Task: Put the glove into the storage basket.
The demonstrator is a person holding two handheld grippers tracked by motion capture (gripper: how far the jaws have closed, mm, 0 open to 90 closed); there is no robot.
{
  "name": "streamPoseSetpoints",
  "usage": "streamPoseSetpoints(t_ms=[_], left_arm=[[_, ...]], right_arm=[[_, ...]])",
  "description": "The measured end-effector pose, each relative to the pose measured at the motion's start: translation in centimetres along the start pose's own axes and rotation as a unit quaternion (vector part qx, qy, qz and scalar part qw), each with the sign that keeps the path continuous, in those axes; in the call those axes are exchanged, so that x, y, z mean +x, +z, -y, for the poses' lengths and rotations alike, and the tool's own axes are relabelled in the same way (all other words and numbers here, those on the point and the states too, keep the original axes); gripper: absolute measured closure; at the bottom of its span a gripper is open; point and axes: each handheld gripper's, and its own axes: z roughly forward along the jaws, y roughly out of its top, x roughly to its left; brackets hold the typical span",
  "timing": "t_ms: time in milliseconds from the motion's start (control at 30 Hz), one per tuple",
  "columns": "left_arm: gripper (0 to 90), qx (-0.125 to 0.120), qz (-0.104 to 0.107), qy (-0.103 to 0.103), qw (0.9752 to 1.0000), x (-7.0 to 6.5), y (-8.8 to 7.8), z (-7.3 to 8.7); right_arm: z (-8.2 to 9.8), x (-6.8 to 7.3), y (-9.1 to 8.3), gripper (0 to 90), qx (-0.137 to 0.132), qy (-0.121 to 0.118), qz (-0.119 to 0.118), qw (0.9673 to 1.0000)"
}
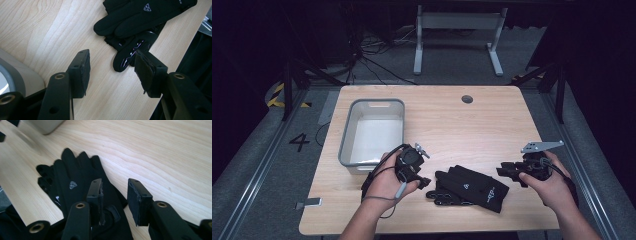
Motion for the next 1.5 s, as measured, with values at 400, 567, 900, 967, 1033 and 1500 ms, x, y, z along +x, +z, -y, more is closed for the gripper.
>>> streamPoseSetpoints(t_ms=[400,567,900,967,1033,1500], left_arm=[[47.3,0.007,0.007,0.005,0.9999,-0.1,0.8,-0.5],[47.3,0.01,0.008,0.009,0.9999,-0.1,1.0,-0.8],[47.2,0.016,0.013,0.02,0.9996,-0.2,1.5,-1.3],[47.2,0.016,0.012,0.02,0.9996,-0.3,1.6,-1.4],[47.1,0.017,0.013,0.021,0.9996,-0.2,1.7,-1.4],[47.1,0.021,0.014,0.021,0.9995,-0.3,1.9,-1.4]], right_arm=[[1.4,-1.4,0.6,64.0,0.074,0.02,0.03,0.9966],[1.9,-1.5,1.0,63.5,0.093,0.022,0.04,0.9946],[2.8,-1.4,1.9,60.8,0.123,0.026,0.041,0.9912],[3.0,-1.4,2.3,60.0,0.129,0.026,0.039,0.9906],[3.1,-1.4,2.4,59.6,0.131,0.024,0.038,0.9904],[3.8,-1.2,4.2,56.4,0.169,0.007,0.04,0.9848]])
